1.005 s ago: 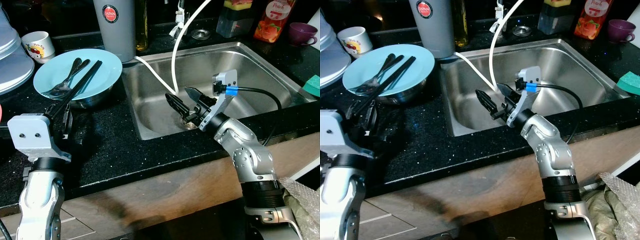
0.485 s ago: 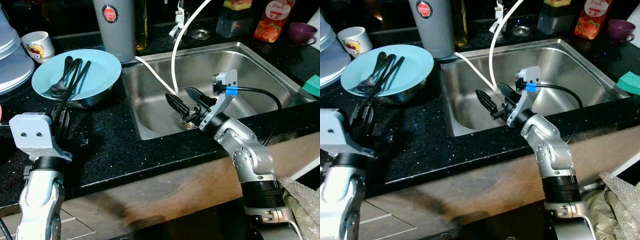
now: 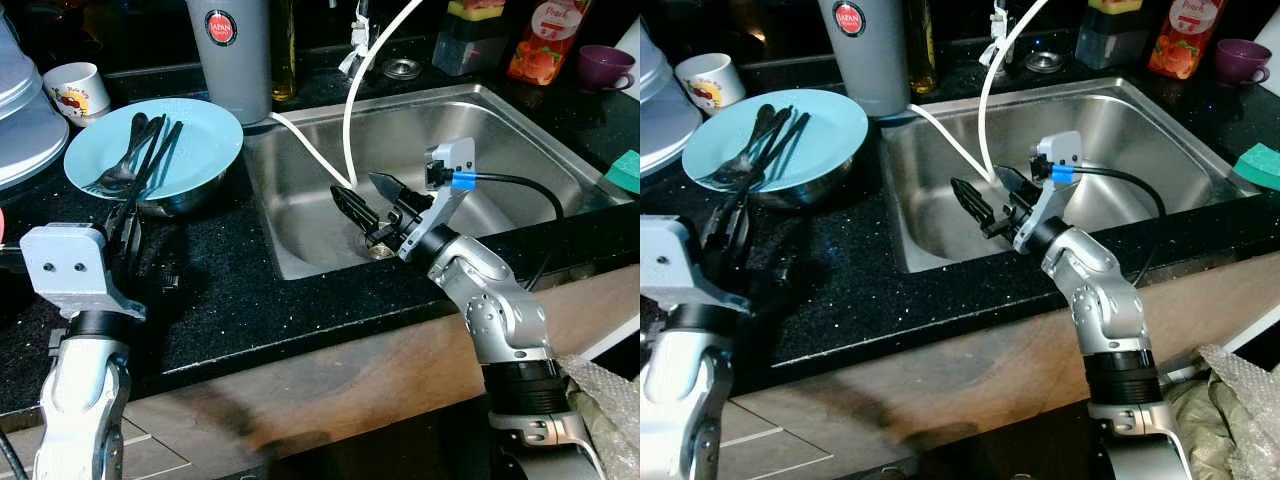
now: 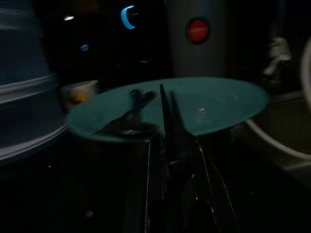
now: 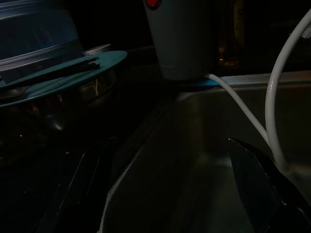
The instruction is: Kitchen organization
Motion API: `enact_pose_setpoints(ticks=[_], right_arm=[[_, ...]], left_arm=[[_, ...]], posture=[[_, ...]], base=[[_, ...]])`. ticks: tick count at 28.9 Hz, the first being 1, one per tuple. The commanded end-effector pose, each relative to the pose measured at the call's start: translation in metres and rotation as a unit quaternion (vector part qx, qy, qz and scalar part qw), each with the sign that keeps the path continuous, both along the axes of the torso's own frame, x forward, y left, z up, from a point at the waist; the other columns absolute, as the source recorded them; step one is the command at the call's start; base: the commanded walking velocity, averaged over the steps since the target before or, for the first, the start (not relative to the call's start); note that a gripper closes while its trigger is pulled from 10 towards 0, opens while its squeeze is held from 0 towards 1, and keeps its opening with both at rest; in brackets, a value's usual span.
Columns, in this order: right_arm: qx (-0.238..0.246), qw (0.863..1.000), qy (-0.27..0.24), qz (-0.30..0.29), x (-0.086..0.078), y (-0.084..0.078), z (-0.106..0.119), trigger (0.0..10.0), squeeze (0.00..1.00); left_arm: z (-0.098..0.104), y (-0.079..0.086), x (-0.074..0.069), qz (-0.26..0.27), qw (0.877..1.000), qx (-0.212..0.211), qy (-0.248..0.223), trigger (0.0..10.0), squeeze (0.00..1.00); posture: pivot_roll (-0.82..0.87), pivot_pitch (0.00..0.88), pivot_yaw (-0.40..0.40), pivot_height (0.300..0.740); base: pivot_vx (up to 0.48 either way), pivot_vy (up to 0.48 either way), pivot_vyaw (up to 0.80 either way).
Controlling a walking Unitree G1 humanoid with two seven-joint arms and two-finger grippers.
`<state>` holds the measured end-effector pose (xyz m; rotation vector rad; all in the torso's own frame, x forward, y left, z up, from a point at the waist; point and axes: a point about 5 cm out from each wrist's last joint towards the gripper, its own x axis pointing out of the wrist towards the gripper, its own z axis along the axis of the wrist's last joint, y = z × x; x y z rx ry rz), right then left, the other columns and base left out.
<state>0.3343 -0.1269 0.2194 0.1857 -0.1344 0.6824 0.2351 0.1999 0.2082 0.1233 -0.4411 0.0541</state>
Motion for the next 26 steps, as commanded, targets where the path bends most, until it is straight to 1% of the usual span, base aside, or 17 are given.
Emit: enact_pose_setpoints(ticks=[1, 4, 5, 6, 7, 18, 19, 21, 22, 23, 24, 26], right_arm=[[-0.005, 1.0, 0.001, -0.002, 0.001, 0.001, -0.001, 10.0, 0.0], [-0.005, 1.0, 0.0, -0.002, 0.001, 0.0, -0.001, 10.0, 0.0], [-0.004, 1.0, -0.001, -0.003, 0.002, 0.0, 0.0, 10.0, 0.0], [-0.004, 1.0, -0.001, -0.003, 0.002, 0.0, 0.0, 10.0, 0.0], [-0.003, 1.0, -0.002, -0.003, 0.002, 0.0, 0.001, 10.0, 0.0], [-0.001, 1.0, -0.004, -0.005, 0.002, -0.001, 0.002, 10.0, 0.0], [0.0, 1.0, -0.005, -0.004, 0.002, -0.001, 0.002, 10.0, 0.0], [0.0, 1.0, -0.005, -0.004, 0.002, -0.001, 0.002, 10.0, 0.0], [0.0, 1.0, -0.005, -0.004, 0.002, -0.001, 0.002, 10.0, 0.0], [0.0, 1.0, -0.006, -0.004, 0.003, -0.001, 0.002, 10.0, 0.0], [0.0, 1.0, -0.006, -0.004, 0.003, -0.001, 0.002, 10.0, 0.0], [0.002, 1.0, -0.008, -0.006, 0.004, -0.001, 0.004, 10.0, 0.0]], left_arm=[[0.004, -0.005, 0.0, -0.015, 1.0, 0.018, -0.01, 0.0, 0.0], [0.006, -0.009, 0.001, -0.026, 0.999, 0.022, -0.016, 0.0, 0.0], [0.014, -0.018, 0.002, -0.044, 0.998, 0.032, -0.035, 0.0, 0.0], [0.014, -0.018, 0.002, -0.044, 0.998, 0.032, -0.035, 0.0, 0.0], [0.019, -0.021, 0.003, -0.049, 0.997, 0.034, -0.048, 0.0, 0.0], [0.03, -0.018, 0.005, -0.038, 0.996, 0.042, -0.075, 0.0, 0.0], [0.04, -0.018, 0.005, -0.028, 0.993, 0.054, -0.1, 0.0, 0.0], [0.047, -0.02, 0.007, -0.026, 0.991, 0.062, -0.117, 0.0, 0.0], [0.047, -0.02, 0.007, -0.026, 0.991, 0.062, -0.117, 0.0, 0.0], [0.052, -0.025, 0.009, -0.035, 0.989, 0.066, -0.127, 0.0, 0.0], [0.052, -0.025, 0.009, -0.035, 0.989, 0.066, -0.127, 0.0, 0.0], [0.062, -0.04, 0.019, -0.076, 0.984, 0.071, -0.145, 0.0, 0.0]], posture=[[0.03, 0.082, -0.003, 0.74], [0.03, 0.082, -0.002, 0.74], [0.03, 0.081, 0.001, 0.74], [0.03, 0.081, 0.001, 0.74], [0.03, 0.079, 0.002, 0.74], [0.03, 0.078, 0.004, 0.74], [0.03, 0.076, 0.003, 0.74], [0.03, 0.076, 0.002, 0.74], [0.03, 0.076, 0.002, 0.74], [0.03, 0.073, 0.001, 0.74], [0.03, 0.073, 0.001, 0.74], [0.03, 0.071, 0.001, 0.74]], base=[[0.0, 0.0, 0.0], [0.0, 0.0, 0.0], [0.0, 0.0, 0.0], [0.0, 0.0, 0.0], [0.0, 0.0, 0.0], [0.0, 0.0, 0.0], [0.0, 0.0, 0.0], [0.0, 0.0, 0.0], [0.0, 0.0, 0.0], [0.0, 0.0, 0.0], [0.0, 0.0, 0.0], [0.0, 0.0, 0.0]])
